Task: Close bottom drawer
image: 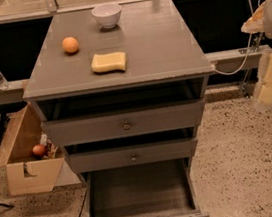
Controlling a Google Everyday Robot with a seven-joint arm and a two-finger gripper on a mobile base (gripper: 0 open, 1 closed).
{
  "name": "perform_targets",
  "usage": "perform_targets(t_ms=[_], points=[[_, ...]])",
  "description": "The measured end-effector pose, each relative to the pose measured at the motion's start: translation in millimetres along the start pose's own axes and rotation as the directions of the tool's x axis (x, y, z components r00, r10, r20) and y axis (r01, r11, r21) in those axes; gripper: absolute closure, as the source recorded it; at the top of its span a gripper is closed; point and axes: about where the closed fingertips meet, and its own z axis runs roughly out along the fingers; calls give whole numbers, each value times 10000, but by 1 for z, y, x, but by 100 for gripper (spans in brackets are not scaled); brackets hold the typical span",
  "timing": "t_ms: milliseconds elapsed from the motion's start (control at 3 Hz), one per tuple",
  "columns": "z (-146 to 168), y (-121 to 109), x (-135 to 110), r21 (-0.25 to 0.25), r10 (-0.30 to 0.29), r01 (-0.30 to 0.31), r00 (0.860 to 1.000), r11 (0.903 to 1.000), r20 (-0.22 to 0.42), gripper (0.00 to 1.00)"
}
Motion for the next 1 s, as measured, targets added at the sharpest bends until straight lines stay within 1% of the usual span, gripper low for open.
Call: perform_targets(t_ms=[333, 667, 1000], points=[[1, 1, 0, -25, 4, -4, 10000, 10000, 34, 0], [28, 13, 2, -534, 92, -57, 9978, 9986, 660, 0], [74, 39, -8, -1370, 86, 109, 9900, 9905, 1407, 0]])
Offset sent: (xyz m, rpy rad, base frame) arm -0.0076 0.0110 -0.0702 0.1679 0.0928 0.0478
